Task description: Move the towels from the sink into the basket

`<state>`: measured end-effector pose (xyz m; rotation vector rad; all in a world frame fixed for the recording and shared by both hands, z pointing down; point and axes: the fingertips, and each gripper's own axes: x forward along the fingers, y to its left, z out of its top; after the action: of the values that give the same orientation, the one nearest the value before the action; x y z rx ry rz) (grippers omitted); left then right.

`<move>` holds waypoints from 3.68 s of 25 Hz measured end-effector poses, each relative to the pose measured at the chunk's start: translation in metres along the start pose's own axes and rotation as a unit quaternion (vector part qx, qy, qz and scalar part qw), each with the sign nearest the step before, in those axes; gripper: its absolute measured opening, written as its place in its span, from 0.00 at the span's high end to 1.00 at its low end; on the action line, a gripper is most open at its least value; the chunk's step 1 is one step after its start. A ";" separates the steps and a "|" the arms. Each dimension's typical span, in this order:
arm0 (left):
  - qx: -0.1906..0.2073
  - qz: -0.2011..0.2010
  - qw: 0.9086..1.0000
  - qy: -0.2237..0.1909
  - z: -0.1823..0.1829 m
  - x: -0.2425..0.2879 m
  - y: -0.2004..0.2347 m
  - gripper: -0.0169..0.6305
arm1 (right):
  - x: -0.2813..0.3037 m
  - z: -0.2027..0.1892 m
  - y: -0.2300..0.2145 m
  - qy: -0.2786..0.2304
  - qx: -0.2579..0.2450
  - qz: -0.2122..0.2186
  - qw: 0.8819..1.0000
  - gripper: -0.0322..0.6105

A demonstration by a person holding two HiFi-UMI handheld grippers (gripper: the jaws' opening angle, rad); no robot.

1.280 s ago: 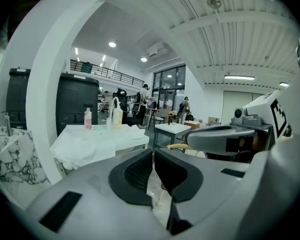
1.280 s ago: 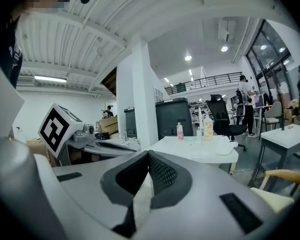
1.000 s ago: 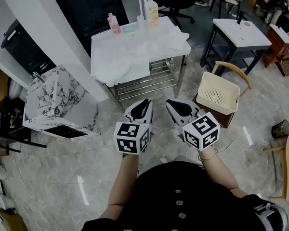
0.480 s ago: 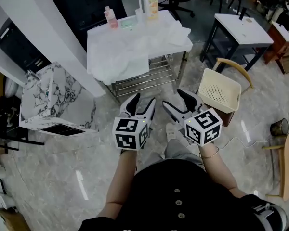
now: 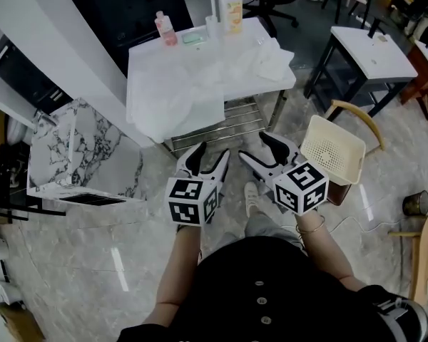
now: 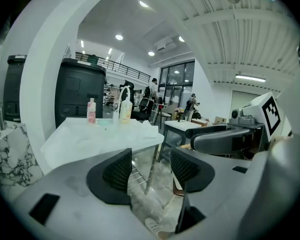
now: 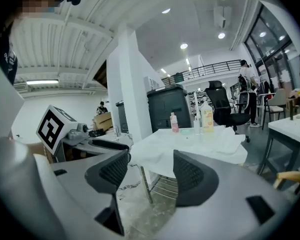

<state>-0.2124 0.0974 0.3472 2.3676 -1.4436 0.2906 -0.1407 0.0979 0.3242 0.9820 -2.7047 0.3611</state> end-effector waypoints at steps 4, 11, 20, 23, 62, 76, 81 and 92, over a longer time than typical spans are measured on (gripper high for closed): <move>0.003 0.006 1.000 0.004 0.020 0.039 0.015 0.63 | 0.026 0.015 -0.039 0.004 -0.003 0.009 1.000 0.53; 0.010 0.030 0.999 0.008 0.055 0.105 0.041 0.64 | 0.070 0.045 -0.102 0.003 -0.013 0.035 0.999 0.53; 0.005 0.073 0.997 -0.003 0.086 0.157 0.063 0.64 | 0.103 0.071 -0.155 0.001 -0.033 0.073 0.997 0.54; -0.009 0.088 0.996 0.001 0.084 0.159 0.067 0.63 | 0.107 0.071 -0.157 0.009 -0.031 0.087 0.996 0.54; 0.035 0.154 0.962 0.221 0.021 0.174 0.257 0.63 | 0.288 0.020 -0.213 0.187 -0.069 0.097 0.975 0.59; 0.034 0.097 0.940 0.325 -0.021 0.196 0.290 0.69 | 0.345 -0.035 -0.275 0.300 -0.119 0.026 0.946 0.56; 0.035 0.107 0.938 0.328 -0.025 0.201 0.304 0.83 | 0.352 -0.057 -0.301 0.358 -0.147 -0.009 0.922 0.54; 0.010 0.068 0.945 0.321 -0.027 0.204 0.308 0.87 | 0.354 -0.081 -0.313 0.402 -0.155 -0.021 0.902 0.87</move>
<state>-0.3916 -0.1870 0.5020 1.9076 -1.2674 1.0086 -0.1889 -0.3190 0.5547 0.6045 -1.9024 0.2410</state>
